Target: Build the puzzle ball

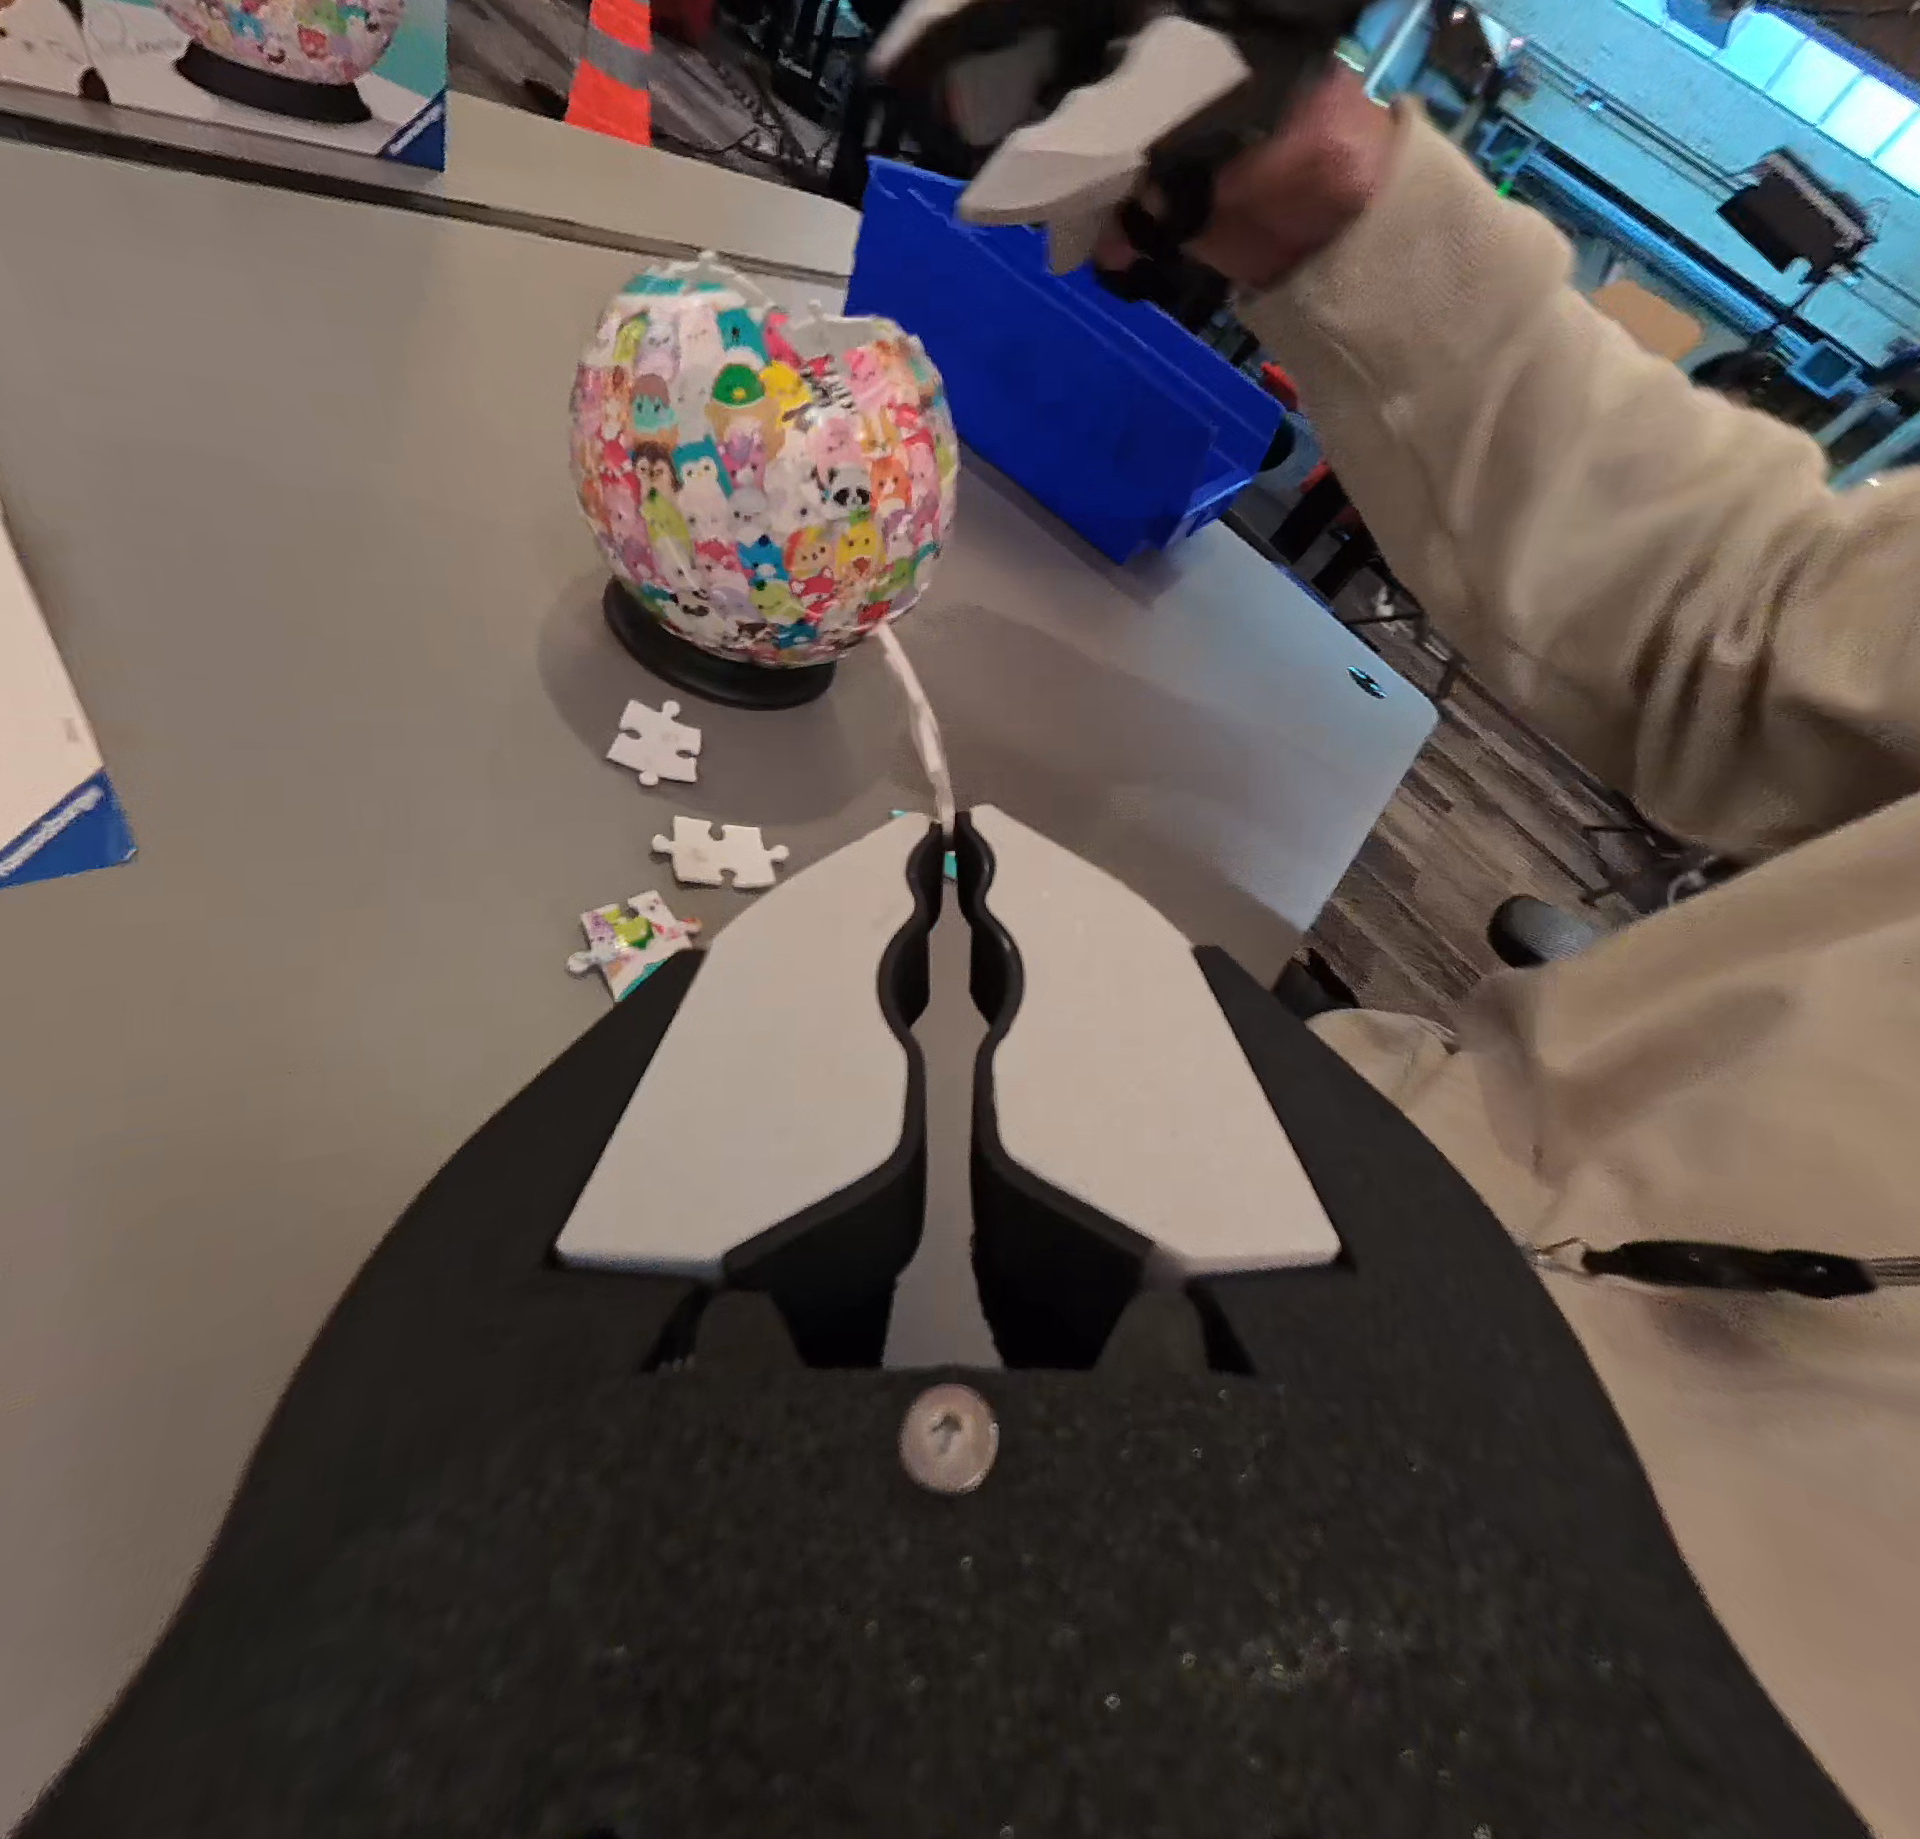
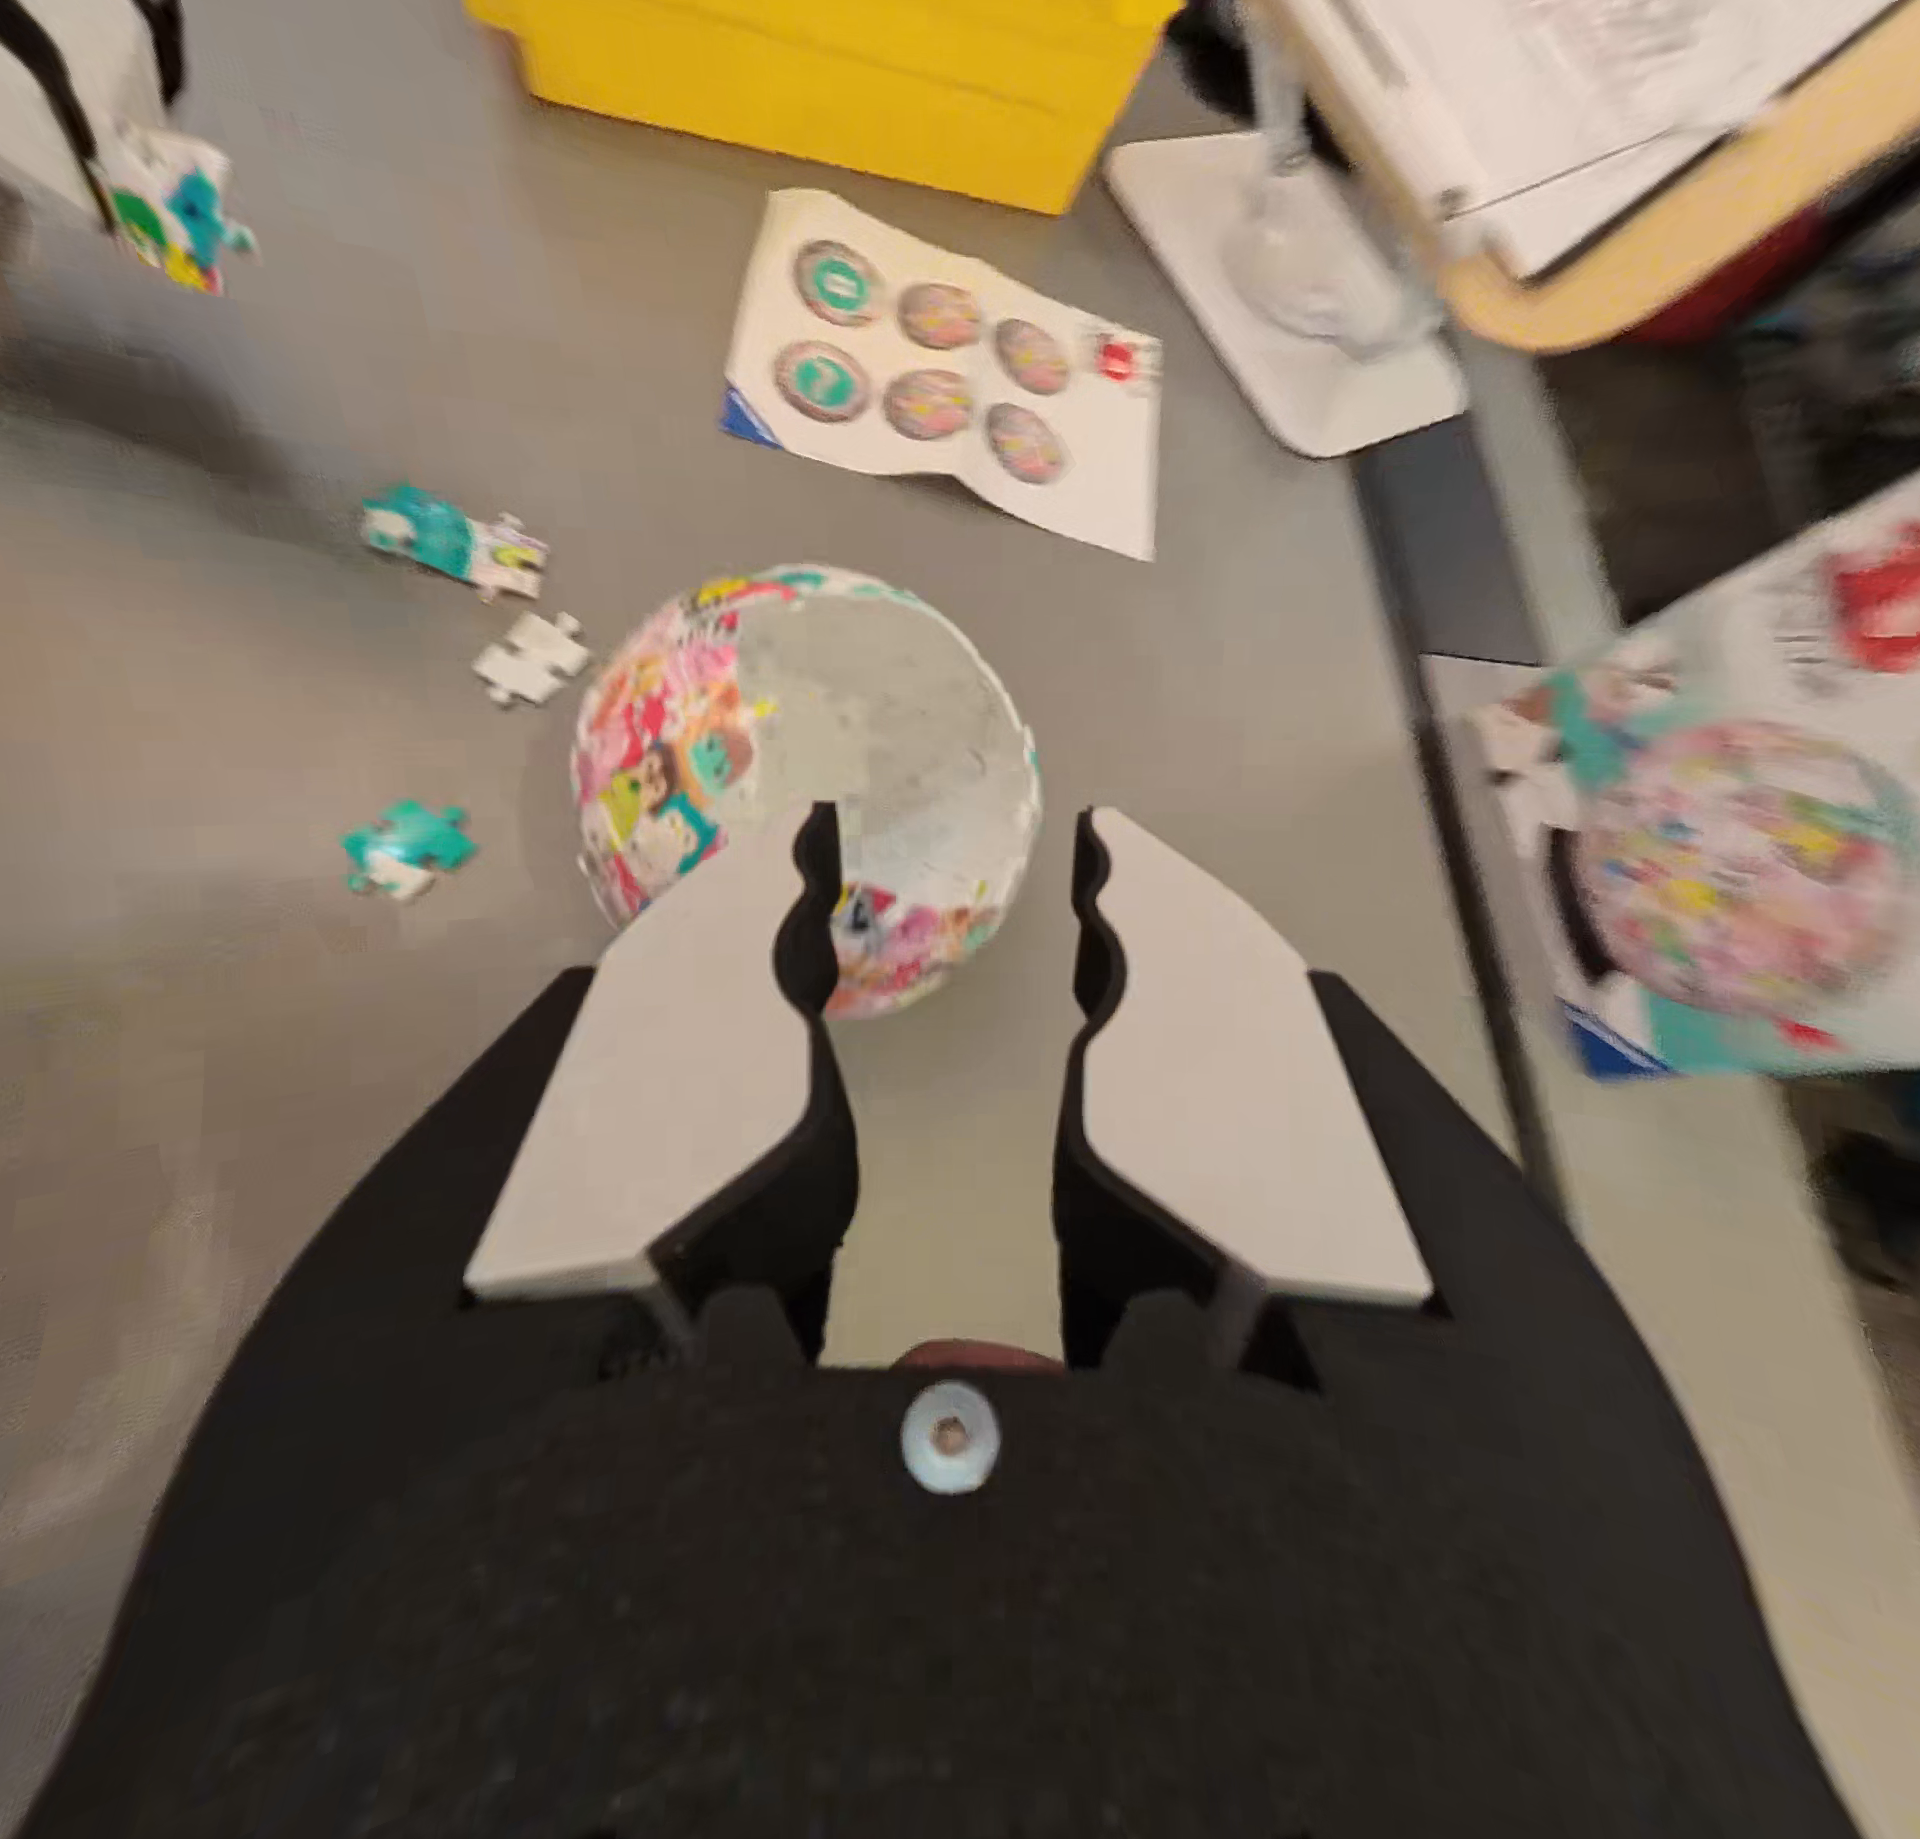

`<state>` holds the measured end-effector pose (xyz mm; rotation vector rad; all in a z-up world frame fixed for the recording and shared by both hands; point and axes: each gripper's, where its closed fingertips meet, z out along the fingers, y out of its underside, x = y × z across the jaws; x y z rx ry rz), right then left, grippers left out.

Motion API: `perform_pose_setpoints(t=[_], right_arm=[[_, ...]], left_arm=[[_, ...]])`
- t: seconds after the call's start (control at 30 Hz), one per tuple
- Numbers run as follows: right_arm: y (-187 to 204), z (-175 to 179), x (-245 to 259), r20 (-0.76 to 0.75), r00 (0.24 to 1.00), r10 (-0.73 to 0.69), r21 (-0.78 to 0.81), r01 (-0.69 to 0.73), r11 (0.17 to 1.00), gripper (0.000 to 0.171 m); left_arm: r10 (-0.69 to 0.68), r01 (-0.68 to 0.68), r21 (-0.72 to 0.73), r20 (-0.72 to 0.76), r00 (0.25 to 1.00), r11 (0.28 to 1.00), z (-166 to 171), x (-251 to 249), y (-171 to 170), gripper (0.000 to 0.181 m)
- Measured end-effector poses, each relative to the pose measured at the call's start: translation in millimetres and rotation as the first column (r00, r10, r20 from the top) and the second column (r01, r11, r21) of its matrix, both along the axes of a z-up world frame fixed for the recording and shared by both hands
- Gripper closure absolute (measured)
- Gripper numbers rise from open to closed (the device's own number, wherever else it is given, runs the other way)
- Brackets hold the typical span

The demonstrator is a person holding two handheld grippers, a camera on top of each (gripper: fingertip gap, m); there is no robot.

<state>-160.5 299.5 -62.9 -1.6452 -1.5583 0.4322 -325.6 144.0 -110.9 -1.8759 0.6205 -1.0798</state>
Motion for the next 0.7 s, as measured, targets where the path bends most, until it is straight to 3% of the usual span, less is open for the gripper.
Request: perform_pose_setpoints(t=[0.07, 0.13, 0.3, 0.4, 0.5, 0.7], right_arm=[[16, -12, -11, 0.037, 0.999, 0.025, -0.153, -0.019, 0.988, 0.107], [31, -28, -11, 0.088, 0.995, 0.035, -0.25, -0.012, 0.968, 0.111], [31, -42, -23, 0.018, 0.998, 0.055, -0.52, -0.037, 0.853, 0.112], [31, -54, -23, 0.061, 0.997, 0.056, -0.566, -0.012, 0.824, 0.111], [21, -55, -27, 0.035, 0.996, 0.084, -0.611, -0.045, 0.79, 0.12], [22, -57, -29, 0.01, 0.998, 0.059, -0.618, -0.04, 0.785, 0.119]], left_arm=[[-0.023, 0.023, 0.011, 0.01, 1.0, 1.0, 6, -4, -6, 0.18], [-0.018, 0.018, 0.013, 0.018, 1.0, 1.0, 3, -9, -10, 0.18], [-0.038, 0.04, -0.013, 0.095, 0.995, 0.999, 7, -12, -16, 0.18], [-0.035, 0.038, -0.022, 0.115, 0.993, 0.999, 7, -17, -16, 0.18], [-0.034, 0.038, -0.026, 0.138, 0.99, 0.999, 11, -18, -17, 0.18], [-0.045, 0.051, -0.031, 0.156, 0.987, 0.998, 11, -16, -18, 0.18]])
